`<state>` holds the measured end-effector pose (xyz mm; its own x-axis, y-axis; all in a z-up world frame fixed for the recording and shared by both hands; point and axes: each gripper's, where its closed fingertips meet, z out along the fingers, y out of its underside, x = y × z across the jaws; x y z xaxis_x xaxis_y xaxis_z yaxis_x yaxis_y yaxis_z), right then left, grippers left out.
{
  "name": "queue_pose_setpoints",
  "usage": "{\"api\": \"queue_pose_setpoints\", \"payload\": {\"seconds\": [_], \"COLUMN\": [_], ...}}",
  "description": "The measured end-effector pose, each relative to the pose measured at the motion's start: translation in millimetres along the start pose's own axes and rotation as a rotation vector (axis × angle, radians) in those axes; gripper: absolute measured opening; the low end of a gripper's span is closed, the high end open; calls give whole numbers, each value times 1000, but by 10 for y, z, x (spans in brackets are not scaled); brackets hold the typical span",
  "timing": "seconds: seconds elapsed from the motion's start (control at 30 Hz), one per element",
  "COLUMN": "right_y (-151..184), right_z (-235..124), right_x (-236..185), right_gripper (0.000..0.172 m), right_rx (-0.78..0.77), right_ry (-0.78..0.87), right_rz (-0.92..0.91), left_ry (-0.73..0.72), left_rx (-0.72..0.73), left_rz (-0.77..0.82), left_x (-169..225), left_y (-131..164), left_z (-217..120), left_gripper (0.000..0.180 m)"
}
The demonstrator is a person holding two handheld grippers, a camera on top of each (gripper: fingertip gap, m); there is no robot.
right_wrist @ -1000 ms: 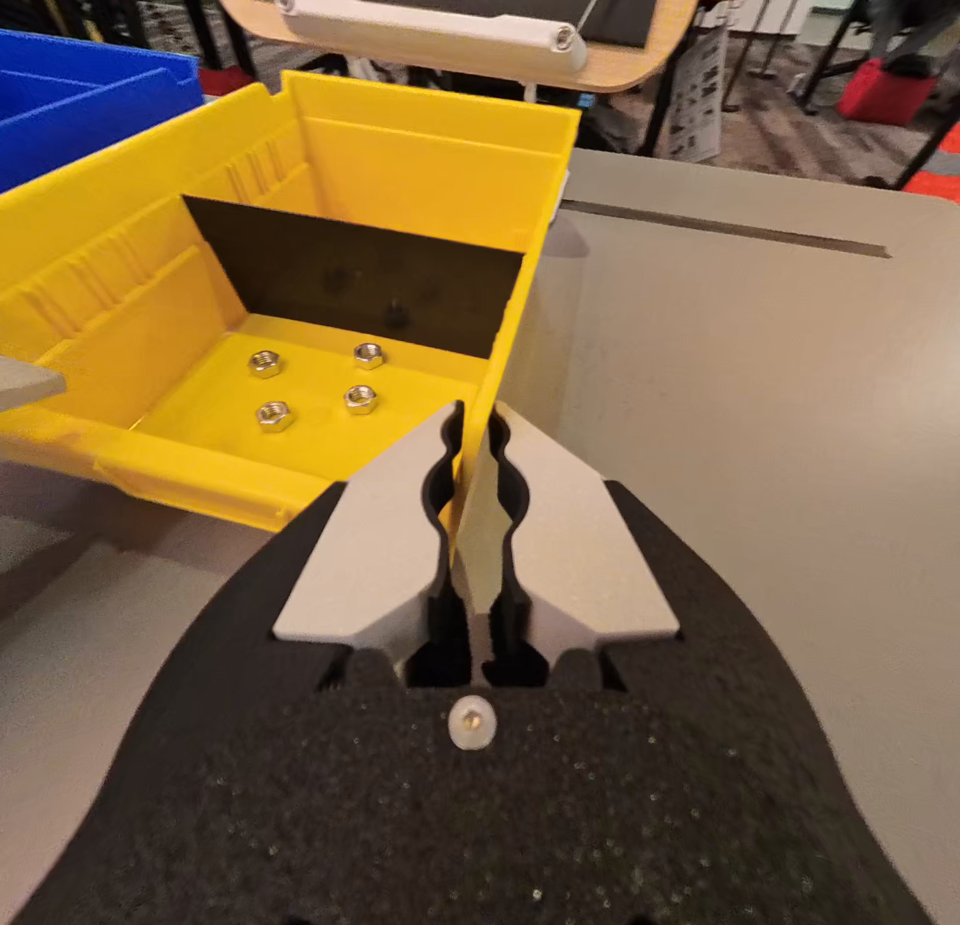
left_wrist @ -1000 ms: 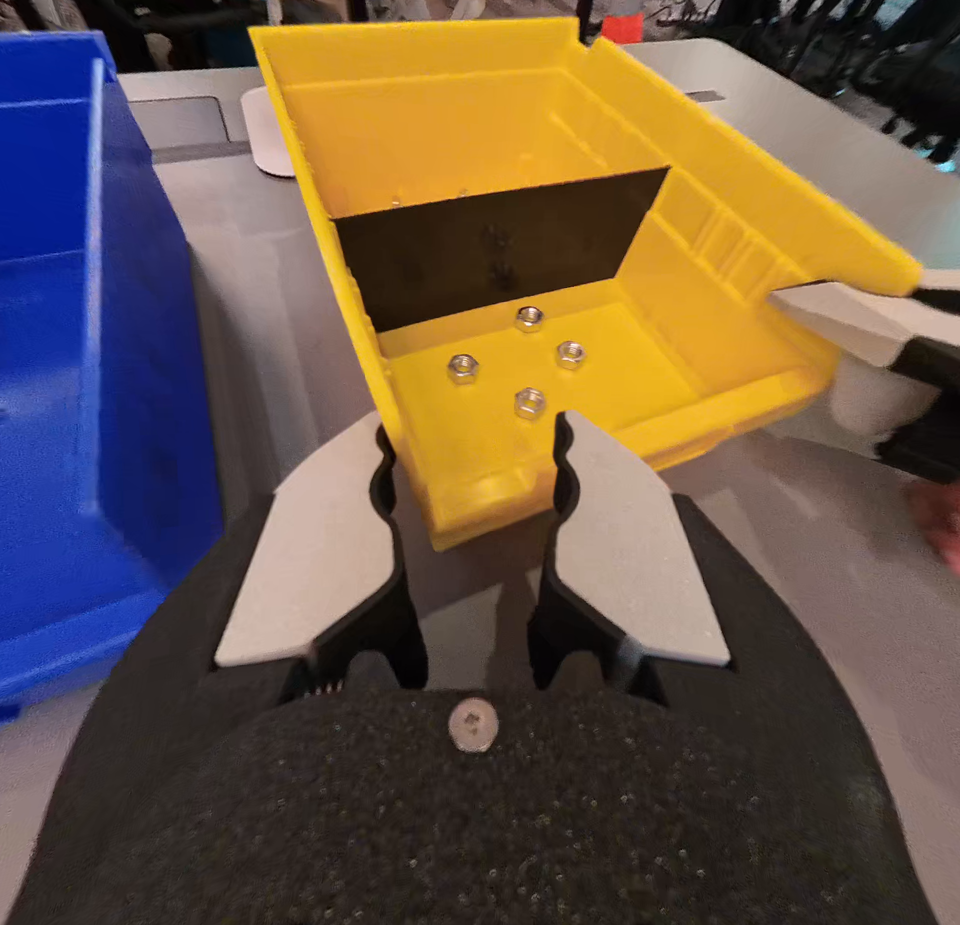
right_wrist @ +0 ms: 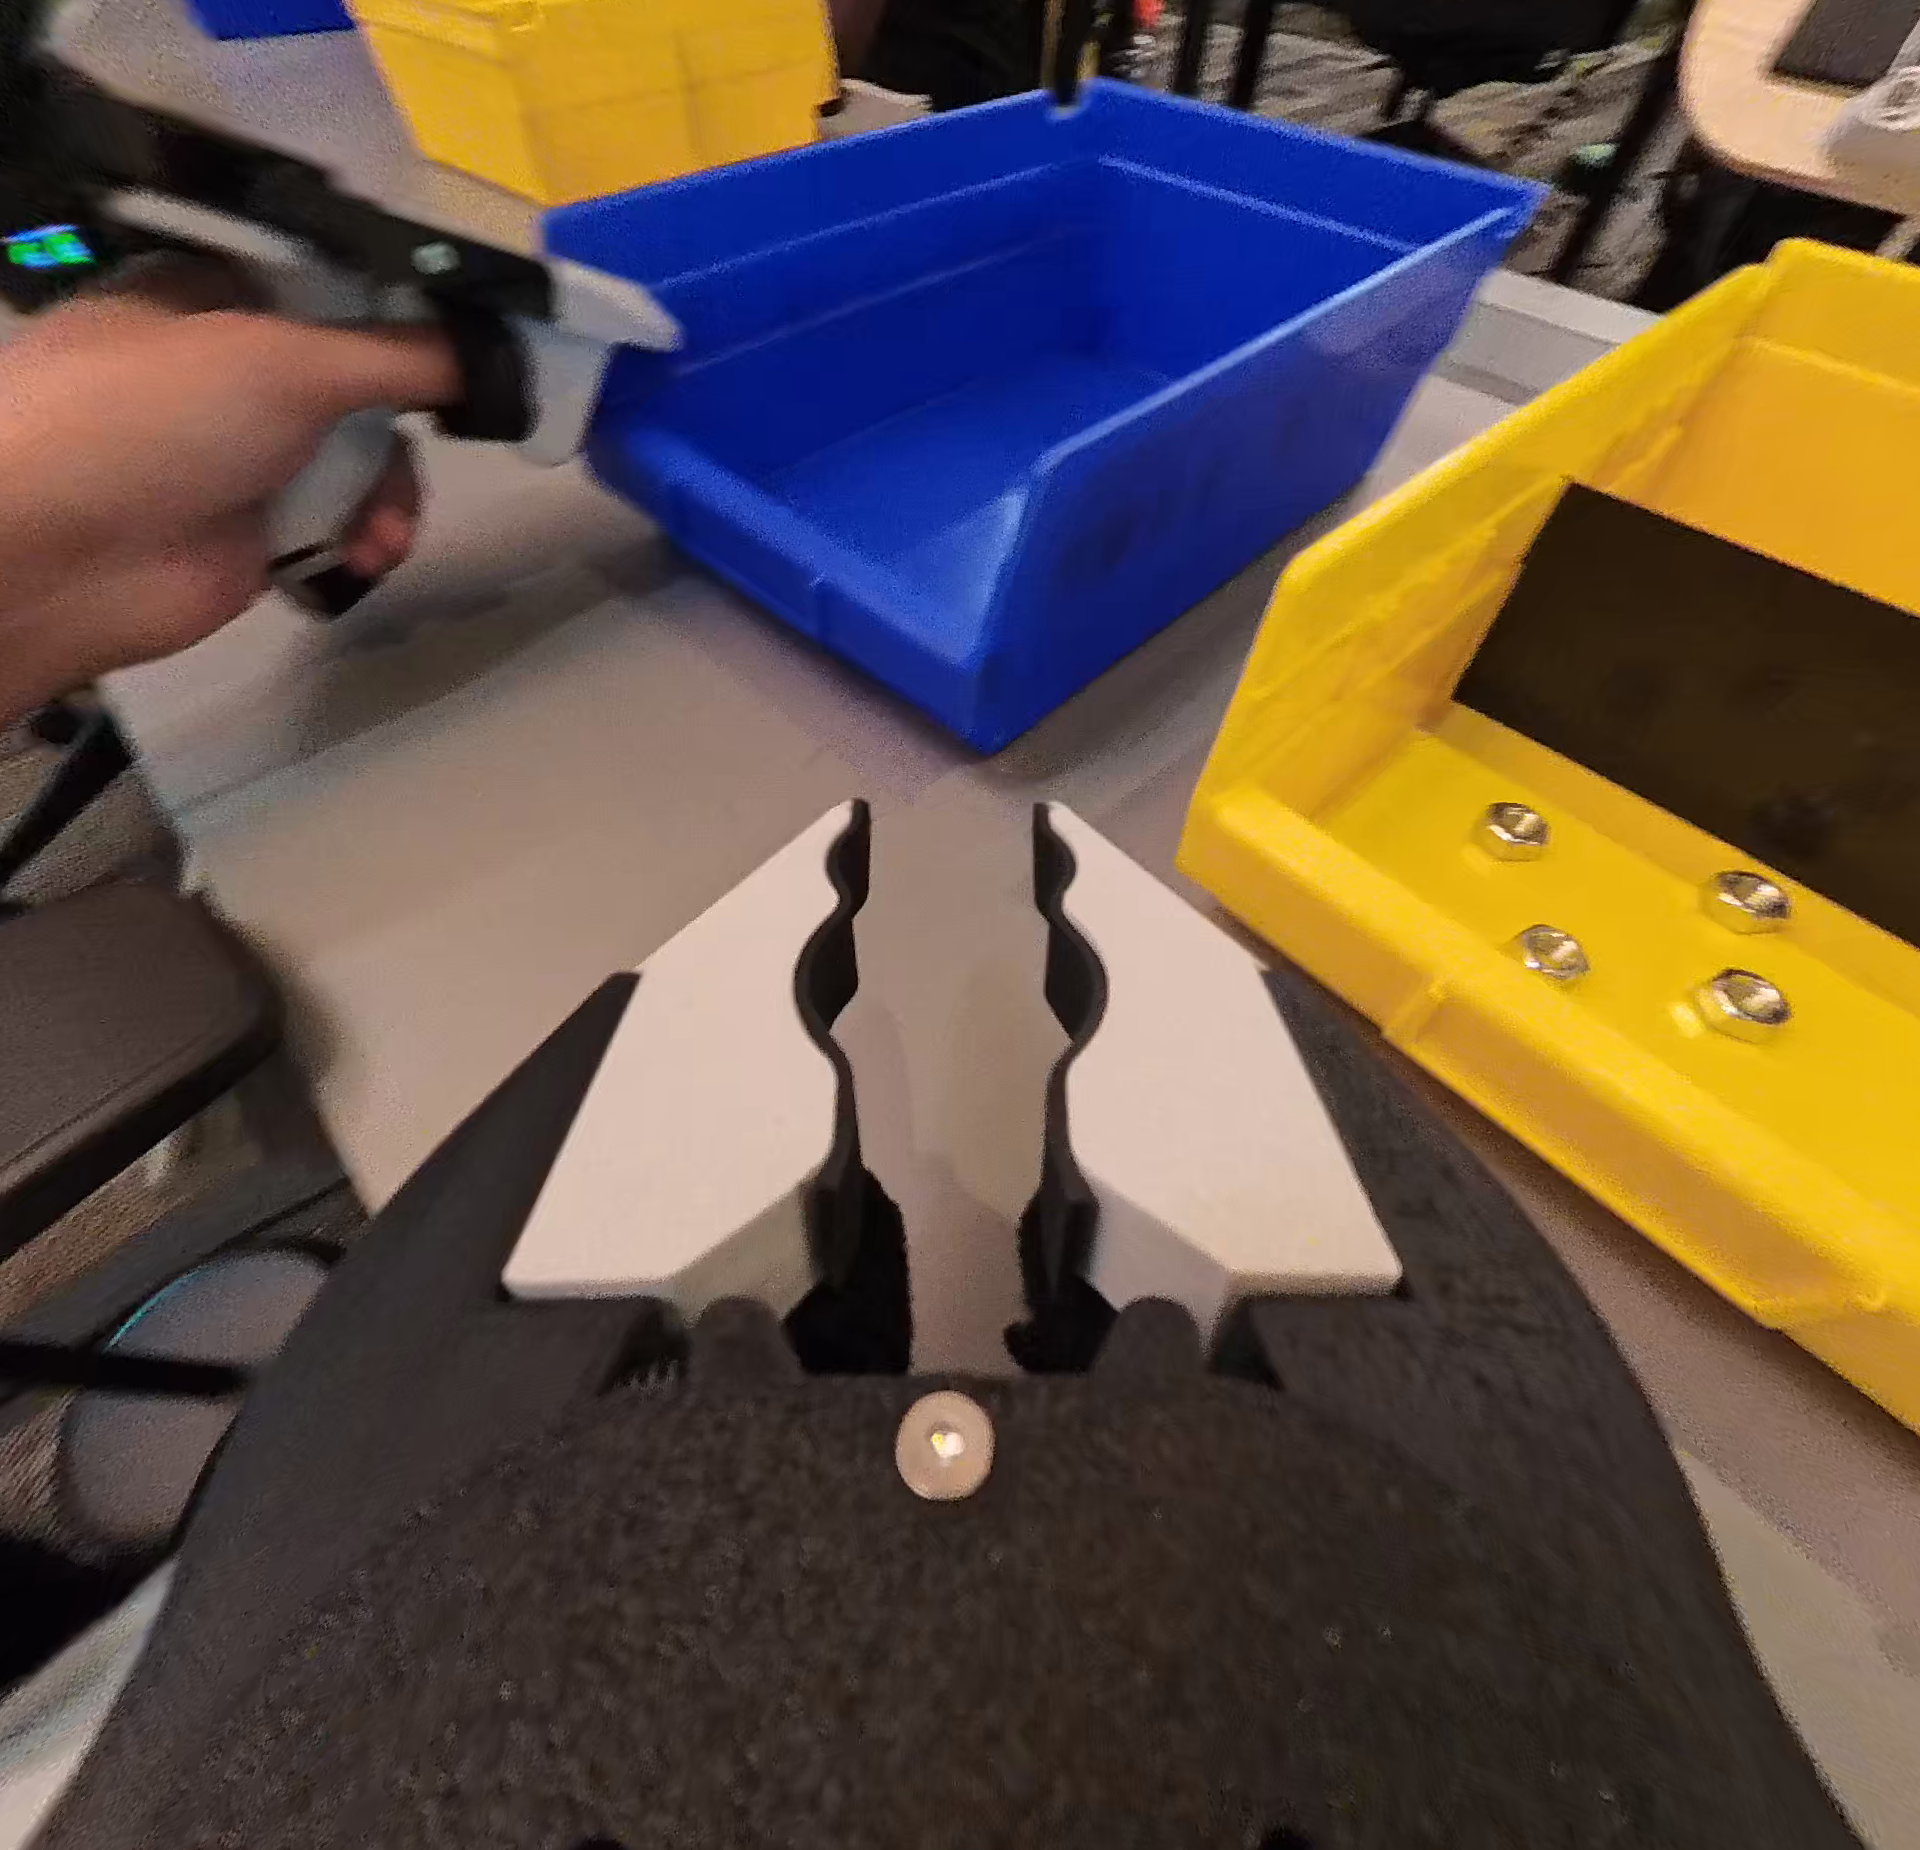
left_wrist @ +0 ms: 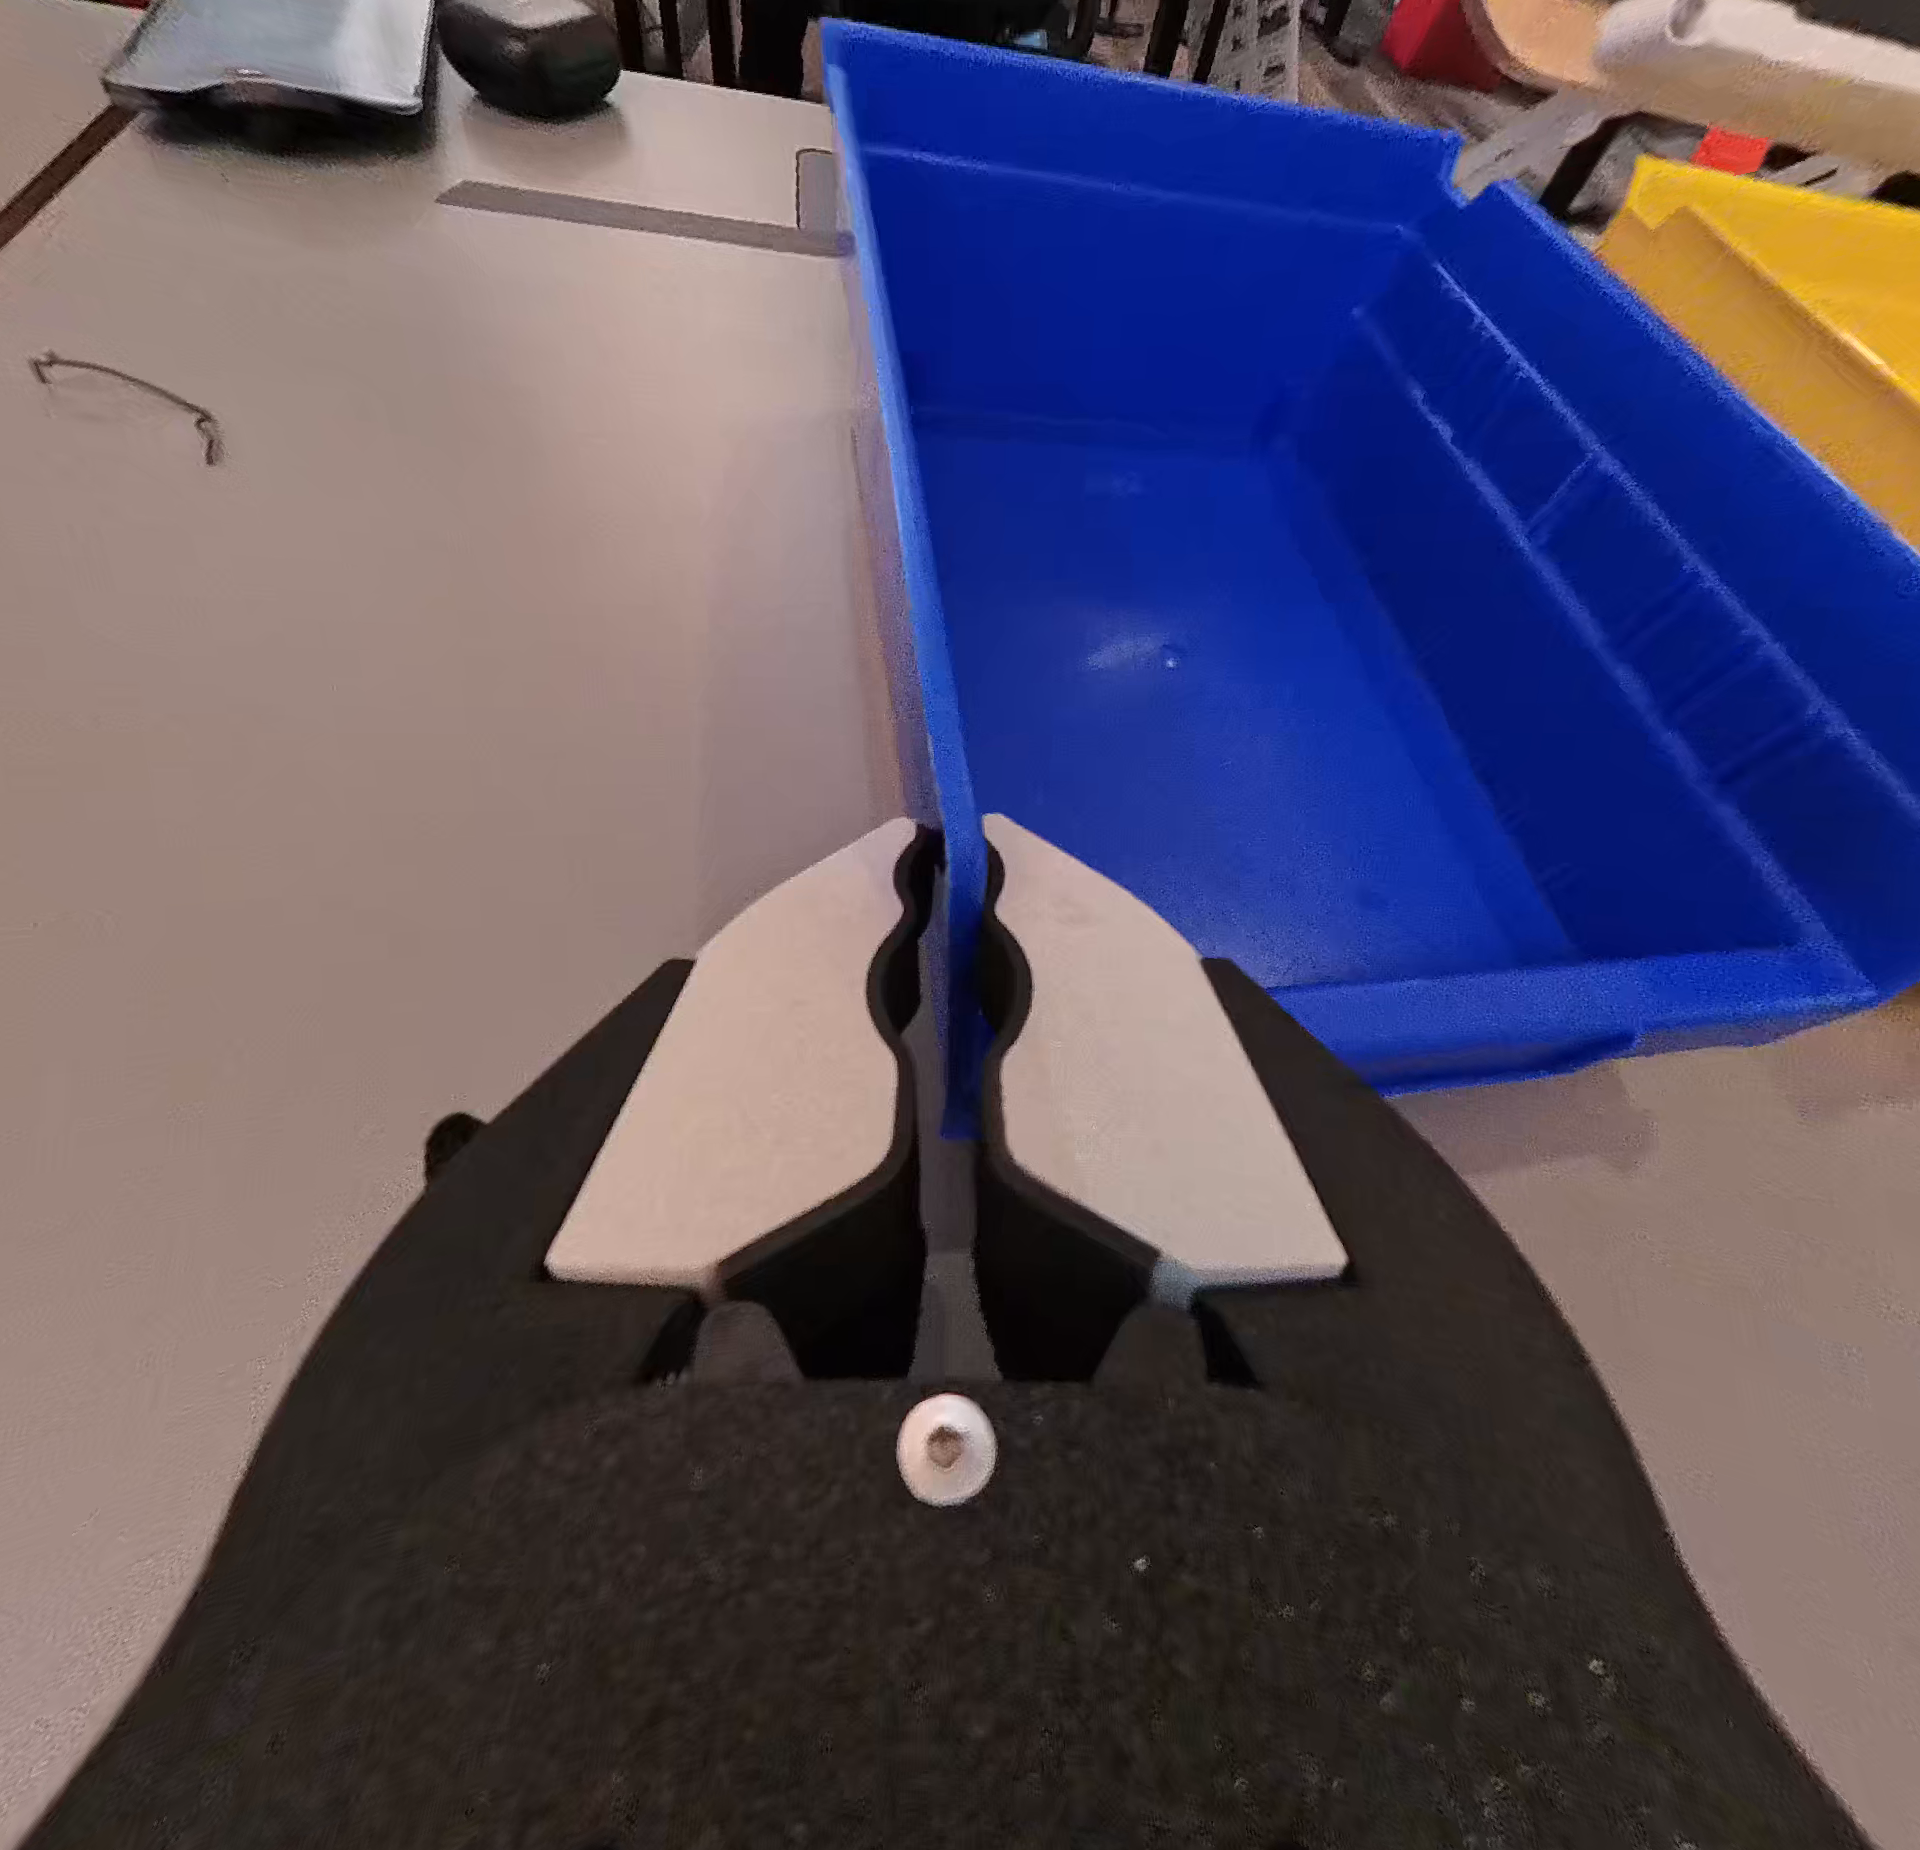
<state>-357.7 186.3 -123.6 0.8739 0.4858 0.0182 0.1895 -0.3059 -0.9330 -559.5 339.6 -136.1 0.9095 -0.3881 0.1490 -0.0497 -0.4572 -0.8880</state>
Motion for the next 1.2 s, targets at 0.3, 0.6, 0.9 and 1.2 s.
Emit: {"api": "queue_pose_setpoints", "payload": {"seconds": [0.3, 0.6, 0.9, 1.2], "right_y": [-20, -561, -1729, -1128], "right_z": [439, 90, -1192, -2939], "right_x": [-121, -227, 867, 3104], "right_gripper": [32, 7, 6, 4], "right_rx": [9, 160, 434, 346], "right_ry": [114, 176, 493, 927], "right_rz": [11, -111, -215, -116], "left_ry": [-115, -249, -62, 334], "left_rx": [5, 149, 426, 344], "left_rz": [20, 96, 204, 303], "left_x": [245, 517, 1738, 4471], "left_y": [455, 290, -1111, -1448], "left_z": [-856, -1560, -1402, -136], "left_gripper": [5, 6, 6, 7]}}
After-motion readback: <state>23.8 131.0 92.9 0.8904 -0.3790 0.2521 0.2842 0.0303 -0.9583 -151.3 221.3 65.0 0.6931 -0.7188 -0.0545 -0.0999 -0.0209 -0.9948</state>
